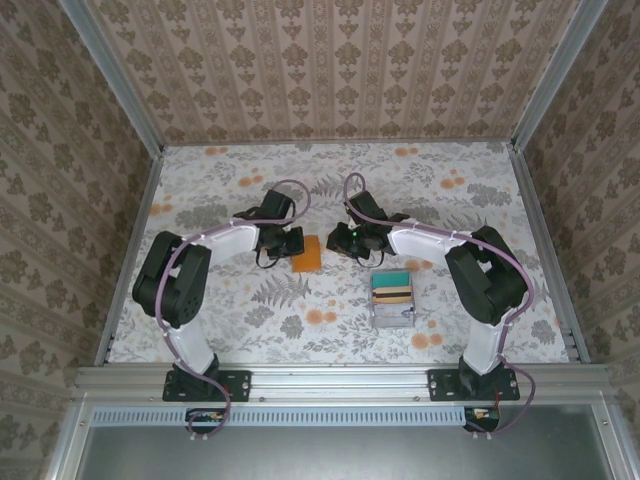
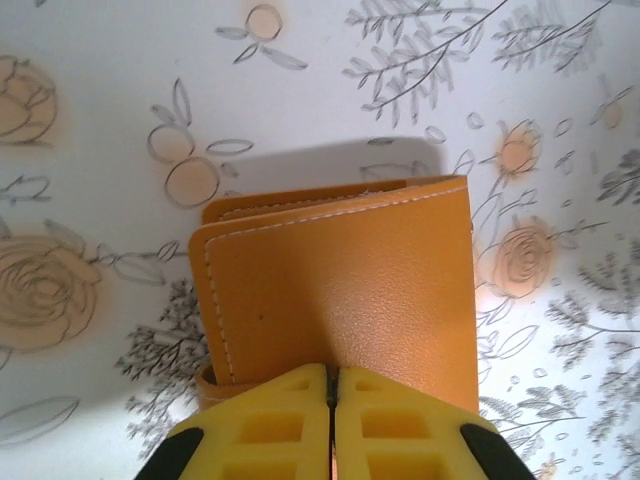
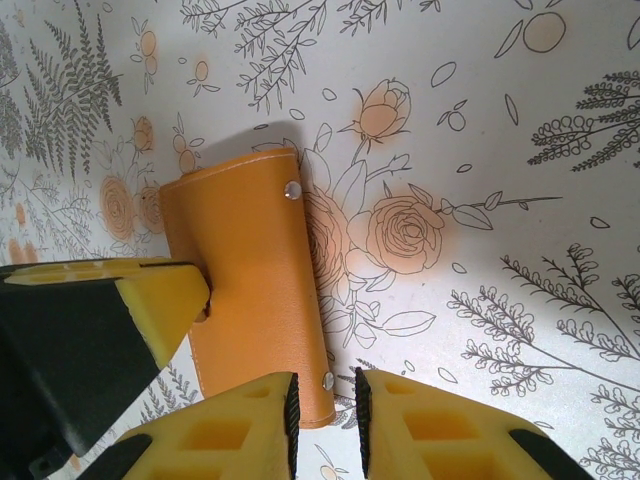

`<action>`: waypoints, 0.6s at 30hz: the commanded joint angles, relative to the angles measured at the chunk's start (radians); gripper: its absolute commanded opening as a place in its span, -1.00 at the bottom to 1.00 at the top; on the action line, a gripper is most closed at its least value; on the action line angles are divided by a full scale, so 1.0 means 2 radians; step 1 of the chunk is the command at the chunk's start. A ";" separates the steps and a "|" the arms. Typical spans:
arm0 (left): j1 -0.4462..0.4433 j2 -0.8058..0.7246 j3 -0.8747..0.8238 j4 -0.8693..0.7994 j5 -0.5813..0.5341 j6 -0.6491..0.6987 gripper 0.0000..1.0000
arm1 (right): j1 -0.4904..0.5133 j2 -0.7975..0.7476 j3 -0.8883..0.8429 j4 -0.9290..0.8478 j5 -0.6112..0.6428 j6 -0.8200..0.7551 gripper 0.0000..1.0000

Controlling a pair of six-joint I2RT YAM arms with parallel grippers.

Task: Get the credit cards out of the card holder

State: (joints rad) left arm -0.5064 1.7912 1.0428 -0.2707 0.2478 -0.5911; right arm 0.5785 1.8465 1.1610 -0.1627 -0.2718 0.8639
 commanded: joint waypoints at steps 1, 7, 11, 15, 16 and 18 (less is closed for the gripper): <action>0.011 0.051 -0.056 0.025 0.026 -0.013 -0.97 | 0.002 -0.011 0.001 -0.002 0.006 0.004 -0.48; 0.022 0.042 -0.081 0.063 0.054 -0.015 -1.00 | 0.003 -0.003 0.010 -0.005 0.001 0.002 -0.48; 0.036 0.041 -0.081 0.064 0.064 -0.008 -1.00 | 0.006 0.011 0.024 -0.003 -0.015 -0.003 -0.48; 0.036 0.037 -0.072 0.049 0.061 0.001 -1.00 | 0.009 0.041 0.058 -0.005 -0.036 -0.006 -0.60; 0.035 0.036 -0.069 0.045 0.059 0.004 -1.00 | 0.010 0.049 0.068 -0.005 -0.040 -0.006 -0.67; 0.035 0.035 -0.066 0.040 0.058 0.008 -1.00 | 0.011 0.065 0.085 -0.005 -0.048 -0.006 -0.89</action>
State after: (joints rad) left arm -0.4377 1.7958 0.9440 -0.0219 0.4343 -0.6083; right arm 0.5930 1.9324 1.2758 -0.1635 -0.3229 0.8570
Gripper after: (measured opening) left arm 0.048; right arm 0.081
